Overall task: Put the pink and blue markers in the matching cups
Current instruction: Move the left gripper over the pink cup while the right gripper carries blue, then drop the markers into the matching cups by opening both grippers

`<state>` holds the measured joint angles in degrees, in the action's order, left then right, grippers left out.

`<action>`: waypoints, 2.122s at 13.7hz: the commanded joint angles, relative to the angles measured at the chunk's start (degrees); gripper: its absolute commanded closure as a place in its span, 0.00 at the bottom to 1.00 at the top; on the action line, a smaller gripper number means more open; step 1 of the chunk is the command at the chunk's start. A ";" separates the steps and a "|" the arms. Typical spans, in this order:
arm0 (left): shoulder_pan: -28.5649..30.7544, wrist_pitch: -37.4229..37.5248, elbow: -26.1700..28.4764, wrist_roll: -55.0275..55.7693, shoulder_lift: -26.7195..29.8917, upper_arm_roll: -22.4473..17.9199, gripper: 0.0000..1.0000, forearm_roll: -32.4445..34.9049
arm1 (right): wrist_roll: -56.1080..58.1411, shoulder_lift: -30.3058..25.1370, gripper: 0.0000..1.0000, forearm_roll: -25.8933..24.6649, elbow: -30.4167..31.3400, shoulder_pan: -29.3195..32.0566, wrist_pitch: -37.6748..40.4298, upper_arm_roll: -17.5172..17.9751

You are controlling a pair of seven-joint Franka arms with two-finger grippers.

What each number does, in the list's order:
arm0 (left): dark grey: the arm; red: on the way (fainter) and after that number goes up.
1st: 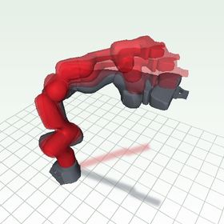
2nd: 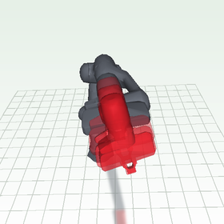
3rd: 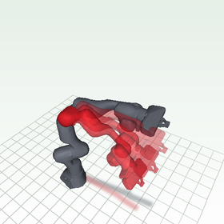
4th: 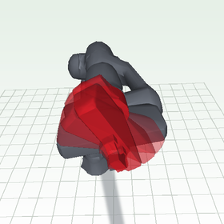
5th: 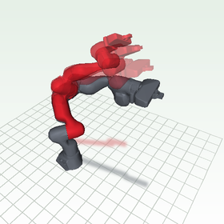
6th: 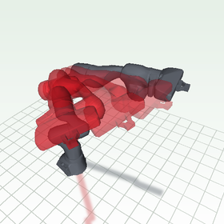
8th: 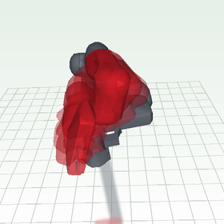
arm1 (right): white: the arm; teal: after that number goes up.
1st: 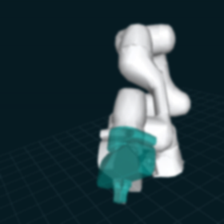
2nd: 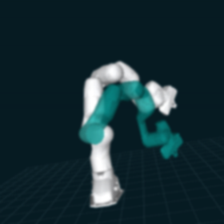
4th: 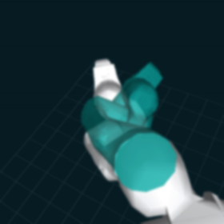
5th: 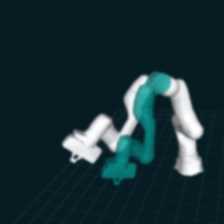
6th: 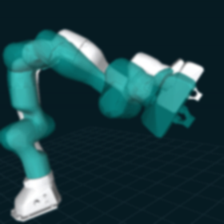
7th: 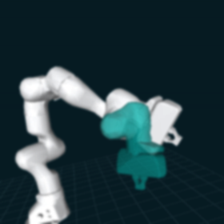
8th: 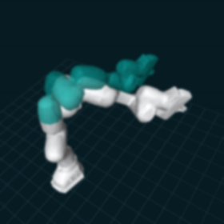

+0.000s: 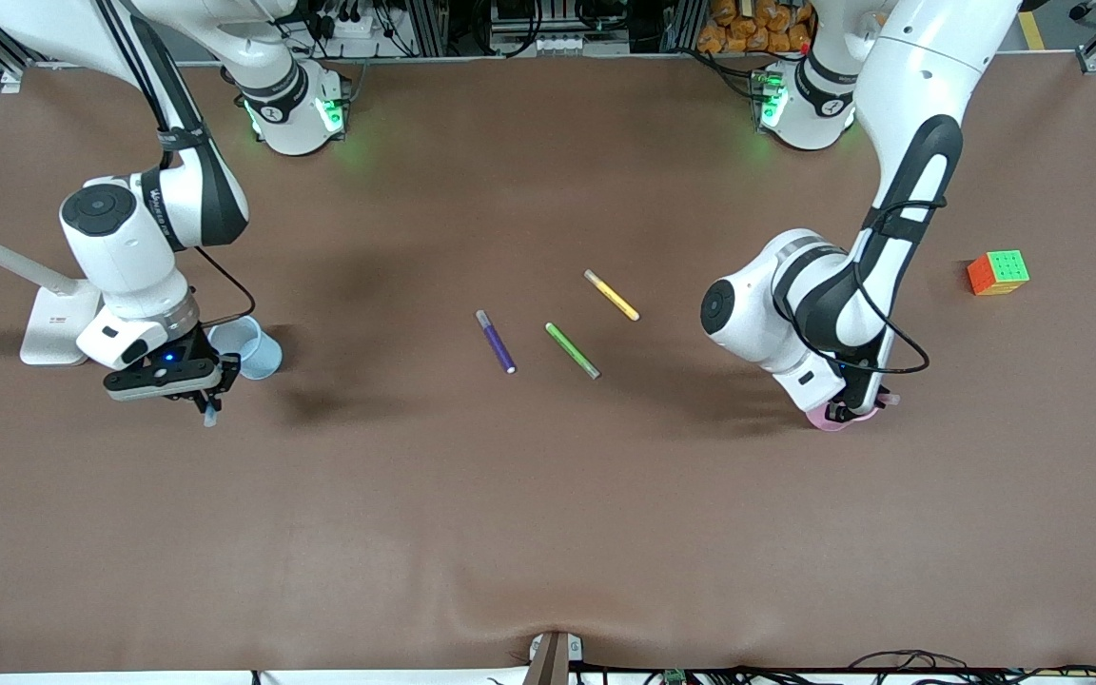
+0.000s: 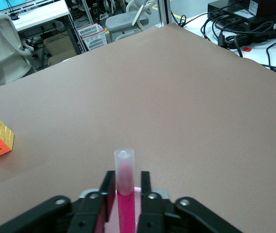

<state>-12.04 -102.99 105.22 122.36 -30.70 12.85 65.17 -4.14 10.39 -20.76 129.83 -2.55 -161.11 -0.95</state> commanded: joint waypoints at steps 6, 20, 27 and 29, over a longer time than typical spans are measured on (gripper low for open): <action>-0.88 2.88 -2.12 -2.91 -0.06 0.16 0.00 1.19 | -0.87 -3.01 1.00 -1.39 6.40 3.34 -3.69 1.04; 0.17 2.97 -9.59 -17.85 3.54 0.16 0.00 -9.44 | -5.35 -4.86 0.00 -1.12 8.35 3.43 -3.16 1.39; 0.61 6.12 -15.20 -27.33 4.86 -0.28 0.00 -16.03 | -6.93 1.46 0.00 10.62 -14.20 0.45 15.59 1.83; 0.79 6.92 -17.06 -30.93 5.04 -0.28 0.00 -18.92 | -6.49 5.32 0.00 16.17 -25.70 0.44 27.97 1.83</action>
<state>-11.54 -97.89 90.33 95.16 -26.12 12.44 49.02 -10.19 9.92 -8.98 116.23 -1.92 -142.33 0.81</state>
